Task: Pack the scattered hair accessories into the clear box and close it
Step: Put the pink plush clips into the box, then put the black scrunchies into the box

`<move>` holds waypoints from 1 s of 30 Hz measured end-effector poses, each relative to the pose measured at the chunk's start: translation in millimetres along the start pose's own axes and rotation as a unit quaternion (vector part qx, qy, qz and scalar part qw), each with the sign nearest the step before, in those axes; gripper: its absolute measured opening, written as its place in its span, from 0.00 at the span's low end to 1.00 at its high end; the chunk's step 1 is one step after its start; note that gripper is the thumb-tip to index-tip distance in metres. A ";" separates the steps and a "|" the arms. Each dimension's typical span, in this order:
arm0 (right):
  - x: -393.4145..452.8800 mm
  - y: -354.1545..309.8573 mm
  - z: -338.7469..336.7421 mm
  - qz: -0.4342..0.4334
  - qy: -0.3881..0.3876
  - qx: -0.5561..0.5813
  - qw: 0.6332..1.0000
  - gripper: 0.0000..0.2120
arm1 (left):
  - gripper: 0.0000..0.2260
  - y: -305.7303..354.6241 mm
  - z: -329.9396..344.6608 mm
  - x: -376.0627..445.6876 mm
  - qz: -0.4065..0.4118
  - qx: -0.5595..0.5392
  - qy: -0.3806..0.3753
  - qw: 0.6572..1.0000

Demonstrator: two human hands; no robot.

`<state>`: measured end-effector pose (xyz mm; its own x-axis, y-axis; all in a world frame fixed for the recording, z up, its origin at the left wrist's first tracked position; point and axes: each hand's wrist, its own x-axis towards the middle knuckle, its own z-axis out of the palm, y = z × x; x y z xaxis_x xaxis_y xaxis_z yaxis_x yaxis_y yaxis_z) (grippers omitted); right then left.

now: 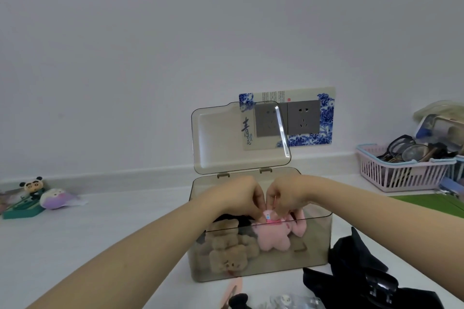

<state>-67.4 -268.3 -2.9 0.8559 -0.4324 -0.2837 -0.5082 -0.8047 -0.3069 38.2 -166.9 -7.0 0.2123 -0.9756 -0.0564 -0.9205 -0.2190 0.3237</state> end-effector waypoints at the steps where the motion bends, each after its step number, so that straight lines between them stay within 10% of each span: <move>1: 0.6 0.5 0.7 -0.002 0.016 -0.003 1.000 0.11 | 0.10 0.1 0.0 0.0 0.002 0.006 0.006 1.000; 17: -114.5 15.2 11.2 -0.086 0.303 0.142 0.939 0.03 | 0.01 44.7 -11.6 -51.9 0.044 -0.094 0.199 0.974; 30: -173.4 58.5 76.8 0.019 0.218 0.128 0.967 0.10 | 0.15 100.9 70.5 -88.1 0.068 -0.089 -0.050 0.992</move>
<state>-252.9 -209.3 -41.4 0.7666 -0.6353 0.0936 -0.4998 -0.6817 -0.5343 -96.5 -104.2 -36.0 0.0482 -0.9946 -0.0921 -0.8636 -0.0878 0.4964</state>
